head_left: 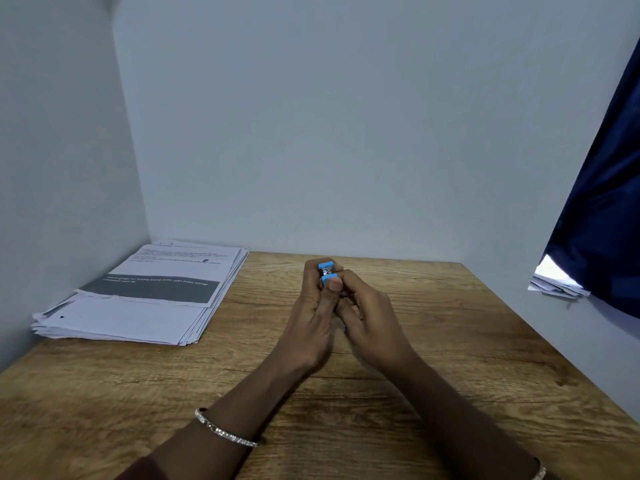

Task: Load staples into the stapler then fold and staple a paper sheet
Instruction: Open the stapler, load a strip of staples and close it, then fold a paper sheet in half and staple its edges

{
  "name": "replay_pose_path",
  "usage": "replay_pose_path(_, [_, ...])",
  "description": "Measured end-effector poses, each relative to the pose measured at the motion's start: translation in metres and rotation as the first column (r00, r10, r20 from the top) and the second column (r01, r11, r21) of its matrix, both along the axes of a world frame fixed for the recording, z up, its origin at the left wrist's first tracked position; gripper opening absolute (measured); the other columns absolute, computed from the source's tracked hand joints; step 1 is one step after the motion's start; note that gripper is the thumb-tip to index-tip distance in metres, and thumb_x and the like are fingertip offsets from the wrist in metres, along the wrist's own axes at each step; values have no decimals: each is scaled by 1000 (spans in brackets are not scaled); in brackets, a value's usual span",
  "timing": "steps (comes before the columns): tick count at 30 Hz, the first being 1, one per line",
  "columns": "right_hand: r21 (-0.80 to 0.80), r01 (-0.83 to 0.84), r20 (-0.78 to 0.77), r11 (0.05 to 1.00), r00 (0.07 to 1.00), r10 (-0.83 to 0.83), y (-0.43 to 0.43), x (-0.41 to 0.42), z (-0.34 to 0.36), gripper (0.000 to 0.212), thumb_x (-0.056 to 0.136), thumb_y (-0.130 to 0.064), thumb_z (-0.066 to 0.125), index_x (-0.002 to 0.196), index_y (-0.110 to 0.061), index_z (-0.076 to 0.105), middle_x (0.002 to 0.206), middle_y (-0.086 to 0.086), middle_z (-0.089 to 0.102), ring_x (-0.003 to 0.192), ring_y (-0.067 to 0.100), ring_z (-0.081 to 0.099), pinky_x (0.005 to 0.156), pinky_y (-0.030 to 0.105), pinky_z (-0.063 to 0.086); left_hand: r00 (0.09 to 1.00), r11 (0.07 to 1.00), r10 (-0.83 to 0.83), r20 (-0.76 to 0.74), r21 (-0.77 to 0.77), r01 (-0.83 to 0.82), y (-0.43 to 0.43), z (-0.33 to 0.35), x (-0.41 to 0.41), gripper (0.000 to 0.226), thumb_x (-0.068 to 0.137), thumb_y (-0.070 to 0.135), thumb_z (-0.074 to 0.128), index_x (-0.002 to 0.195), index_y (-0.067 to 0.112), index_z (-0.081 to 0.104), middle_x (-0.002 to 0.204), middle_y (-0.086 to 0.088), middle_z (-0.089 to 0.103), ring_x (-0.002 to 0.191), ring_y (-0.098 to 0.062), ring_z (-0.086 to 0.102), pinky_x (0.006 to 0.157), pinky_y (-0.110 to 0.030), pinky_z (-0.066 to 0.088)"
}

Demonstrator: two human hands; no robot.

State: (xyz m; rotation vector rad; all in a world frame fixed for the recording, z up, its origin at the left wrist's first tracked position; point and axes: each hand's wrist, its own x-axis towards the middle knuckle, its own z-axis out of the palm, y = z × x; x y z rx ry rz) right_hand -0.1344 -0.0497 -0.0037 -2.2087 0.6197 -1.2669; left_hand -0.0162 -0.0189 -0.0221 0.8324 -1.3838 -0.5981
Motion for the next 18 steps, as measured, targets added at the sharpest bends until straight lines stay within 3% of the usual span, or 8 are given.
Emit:
replay_pose_path(3, [33, -15, -2, 999, 1000, 15, -1, 0, -1, 26, 100, -5, 57, 126, -8, 63, 110, 4, 74, 101, 10, 71, 85, 20, 54, 999, 999, -40, -12, 36, 41, -2, -2, 3, 48, 99, 59, 39, 127, 20, 43, 100, 1, 66, 94, -18, 68, 86, -42, 55])
replay_pose_path(6, [96, -28, 17, 995, 1000, 26, -3, 0, -2, 23, 101, -9, 57, 123, -10, 62, 108, 3, 73, 97, 11, 71, 80, 22, 54, 1000, 996, -24, 16, 82, 23, -2, -2, 7, 58, 95, 65, 40, 138, 26, 37, 113, 7, 67, 105, -13, 69, 91, -30, 54])
replay_pose_path(9, [170, 1, 23, 985, 1000, -5, -6, 1, -5, 25, 101, -24, 60, 124, -18, 59, 111, -1, 71, 98, 13, 70, 80, 28, 55, 990, 988, 84, 112, 119, -97, 3, 4, 14, 57, 96, 66, 29, 140, 32, 36, 125, 6, 62, 112, -1, 63, 88, -13, 48])
replay_pose_path(11, [196, 41, 15, 980, 999, -45, -8, 0, -7, 21, 101, -31, 58, 121, -23, 56, 106, -5, 67, 93, 12, 66, 79, 34, 54, 949, 962, 240, 203, 80, -261, 8, 9, 22, 48, 100, 61, 27, 129, 30, 50, 119, 10, 63, 110, 1, 59, 88, -18, 46])
replay_pose_path(14, [310, 18, 46, 951, 998, -34, -10, 0, -11, 9, 101, -31, 56, 108, -30, 51, 91, -8, 57, 81, 14, 54, 76, 45, 47, 706, 813, 521, 479, -26, -582, 13, 16, 44, 29, 103, 41, 46, 105, 19, 65, 108, 1, 66, 105, -17, 58, 90, -41, 45])
replay_pose_path(16, [355, 30, 35, 934, 998, -46, -9, -1, -12, 8, 99, -33, 56, 101, -32, 49, 86, -9, 55, 77, 12, 51, 75, 43, 44, 490, 689, 561, 667, -47, -723, 19, 18, 65, 22, 101, 35, 52, 102, 21, 68, 112, 0, 67, 110, -23, 57, 95, -43, 43])
replay_pose_path(18, [355, 43, 12, 934, 999, -51, -3, -2, -10, 10, 96, -33, 57, 100, -29, 48, 85, -8, 54, 75, 11, 50, 74, 40, 43, 333, 577, 537, 775, -50, -815, 30, 14, 90, 19, 98, 36, 55, 104, 26, 69, 116, 2, 68, 116, -23, 55, 97, -42, 37])
